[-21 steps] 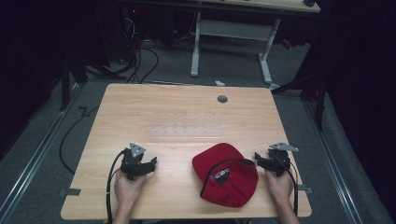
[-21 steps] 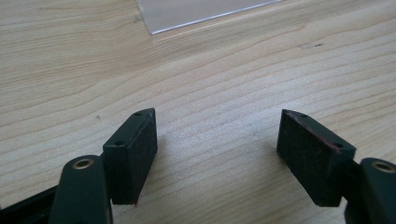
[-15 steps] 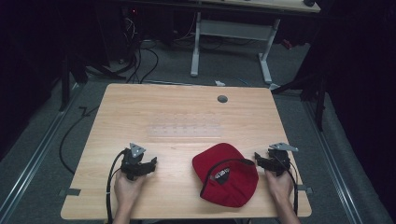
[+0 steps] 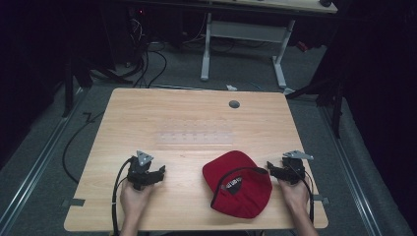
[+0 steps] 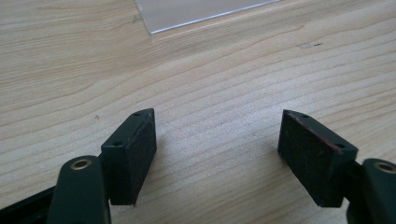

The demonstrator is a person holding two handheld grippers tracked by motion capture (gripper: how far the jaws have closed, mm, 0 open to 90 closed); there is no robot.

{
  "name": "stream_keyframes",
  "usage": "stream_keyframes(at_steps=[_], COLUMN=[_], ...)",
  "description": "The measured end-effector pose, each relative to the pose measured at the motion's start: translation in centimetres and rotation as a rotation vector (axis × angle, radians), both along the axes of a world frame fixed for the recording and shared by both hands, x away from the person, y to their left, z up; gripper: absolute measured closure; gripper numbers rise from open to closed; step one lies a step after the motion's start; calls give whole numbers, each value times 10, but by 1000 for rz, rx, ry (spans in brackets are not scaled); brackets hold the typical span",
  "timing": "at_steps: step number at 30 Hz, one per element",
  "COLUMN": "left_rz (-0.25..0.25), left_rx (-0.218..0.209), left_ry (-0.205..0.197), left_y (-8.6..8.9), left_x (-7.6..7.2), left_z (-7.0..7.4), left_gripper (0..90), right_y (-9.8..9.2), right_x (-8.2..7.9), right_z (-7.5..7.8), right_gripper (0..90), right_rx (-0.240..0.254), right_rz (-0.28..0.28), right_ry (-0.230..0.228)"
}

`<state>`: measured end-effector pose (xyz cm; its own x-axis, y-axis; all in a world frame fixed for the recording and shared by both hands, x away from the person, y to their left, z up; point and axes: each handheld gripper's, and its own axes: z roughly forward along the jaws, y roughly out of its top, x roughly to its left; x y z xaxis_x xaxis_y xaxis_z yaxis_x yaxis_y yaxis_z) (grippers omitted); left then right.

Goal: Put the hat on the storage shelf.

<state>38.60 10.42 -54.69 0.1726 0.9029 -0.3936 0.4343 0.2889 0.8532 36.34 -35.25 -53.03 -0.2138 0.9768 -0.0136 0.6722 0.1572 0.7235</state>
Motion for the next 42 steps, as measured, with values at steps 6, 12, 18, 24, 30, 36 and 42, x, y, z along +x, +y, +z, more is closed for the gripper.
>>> stream_keyframes(at_steps=[6,12,18,24,30,36,42], left_rz=[1,-1,-1,-1,0,-1,0], left_rx=[-1,-2,-2,-1,-2,0,-2], left_ry=[0,2,2,2,1,2,1], left_y=[0,0,0,0,0,0,0], left_x=[0,0,0,0,0,0,0], left_z=[0,0,0,0,0,0,0], left_gripper=[279,274,274,275,275,275,274], right_y=[0,-2,-9,-9,-13,-7,6], right_x=[-1,-2,-7,-14,-23,-34,-45], right_z=[0,1,7,19,31,45,61], right_gripper=[328,358,409,438,450,444,425], right_rx=[-2,9,87,127,161,211,239], right_rz=[-13,-18,-16,11,34,77,153], right_ry=[0,-1,-19,-51,-84,-118,-154])
